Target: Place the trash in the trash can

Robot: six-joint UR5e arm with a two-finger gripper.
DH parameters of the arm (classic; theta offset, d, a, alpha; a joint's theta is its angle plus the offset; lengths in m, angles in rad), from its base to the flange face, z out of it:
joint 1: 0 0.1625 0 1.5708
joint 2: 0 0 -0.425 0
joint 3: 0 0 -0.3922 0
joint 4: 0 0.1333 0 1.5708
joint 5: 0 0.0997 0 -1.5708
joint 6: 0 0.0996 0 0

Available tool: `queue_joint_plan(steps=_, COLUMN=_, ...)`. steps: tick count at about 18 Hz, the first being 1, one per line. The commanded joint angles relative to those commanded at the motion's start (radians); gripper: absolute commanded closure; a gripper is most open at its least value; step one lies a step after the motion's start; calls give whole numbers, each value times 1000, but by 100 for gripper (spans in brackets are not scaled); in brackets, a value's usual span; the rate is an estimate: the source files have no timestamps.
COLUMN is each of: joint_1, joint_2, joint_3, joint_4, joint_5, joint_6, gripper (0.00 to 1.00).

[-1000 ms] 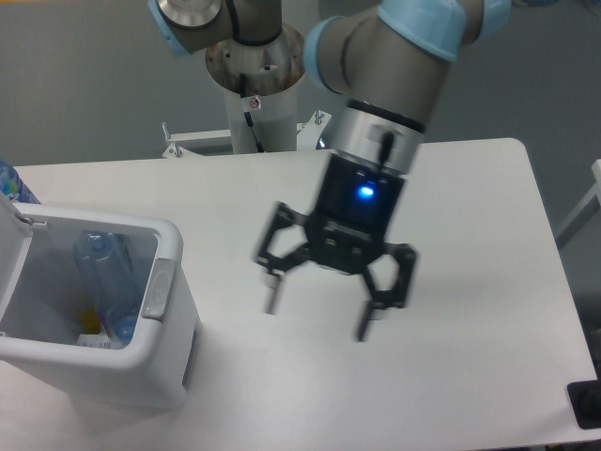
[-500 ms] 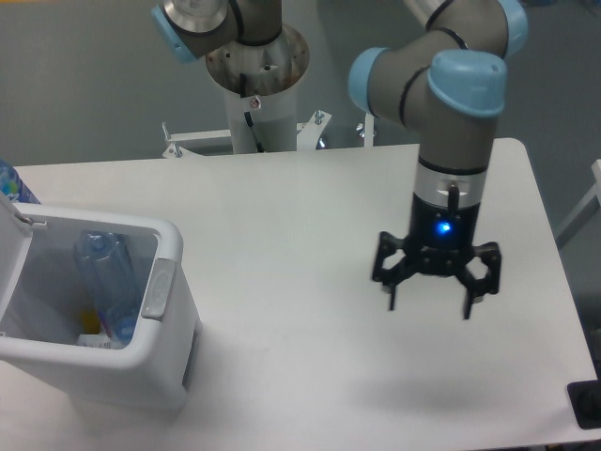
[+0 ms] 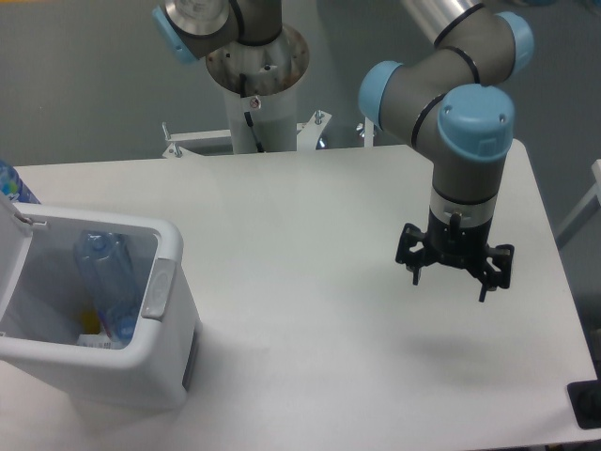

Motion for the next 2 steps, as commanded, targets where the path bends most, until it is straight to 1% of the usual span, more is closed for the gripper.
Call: queue_joint_plan(steps=2, joint_1=-2, joint_2=-5, joint_3=0, joint_4=0, joint_5=3, joint_6=-2, gripper=0)
